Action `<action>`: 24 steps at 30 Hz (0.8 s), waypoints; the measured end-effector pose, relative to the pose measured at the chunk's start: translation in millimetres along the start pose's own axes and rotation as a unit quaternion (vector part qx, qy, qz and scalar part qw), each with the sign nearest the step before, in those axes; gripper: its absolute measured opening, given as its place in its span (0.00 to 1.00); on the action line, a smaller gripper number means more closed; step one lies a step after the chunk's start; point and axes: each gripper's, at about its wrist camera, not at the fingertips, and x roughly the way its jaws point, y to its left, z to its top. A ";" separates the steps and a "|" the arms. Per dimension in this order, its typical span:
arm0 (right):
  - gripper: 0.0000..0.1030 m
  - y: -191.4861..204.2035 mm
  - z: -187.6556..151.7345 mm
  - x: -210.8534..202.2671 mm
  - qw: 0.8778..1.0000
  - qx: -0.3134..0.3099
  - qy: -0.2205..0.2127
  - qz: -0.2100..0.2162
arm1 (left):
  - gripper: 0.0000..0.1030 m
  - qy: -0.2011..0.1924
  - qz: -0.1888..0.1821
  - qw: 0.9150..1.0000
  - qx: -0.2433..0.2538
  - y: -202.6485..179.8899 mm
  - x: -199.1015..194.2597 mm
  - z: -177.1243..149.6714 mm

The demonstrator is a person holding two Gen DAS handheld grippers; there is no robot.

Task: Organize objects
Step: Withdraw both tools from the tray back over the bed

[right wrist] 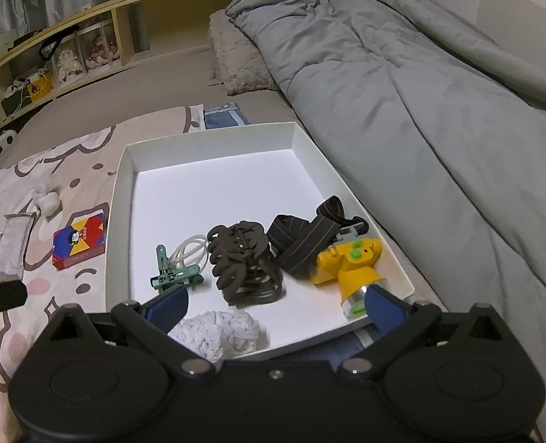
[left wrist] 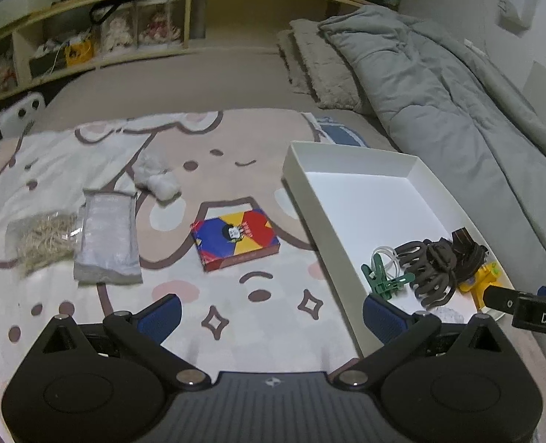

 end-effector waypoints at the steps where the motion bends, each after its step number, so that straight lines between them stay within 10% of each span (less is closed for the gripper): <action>1: 1.00 0.8 -0.1 0.1 1.000 -0.002 0.000 -0.001 | 1.00 0.001 -0.004 1.000 -0.002 2.5 -0.1 -0.6; 24: 1.00 50.1 1.8 -12.9 0.994 0.004 -0.082 0.076 | 1.00 -0.043 0.081 0.994 -0.059 105.7 -15.7 -7.8</action>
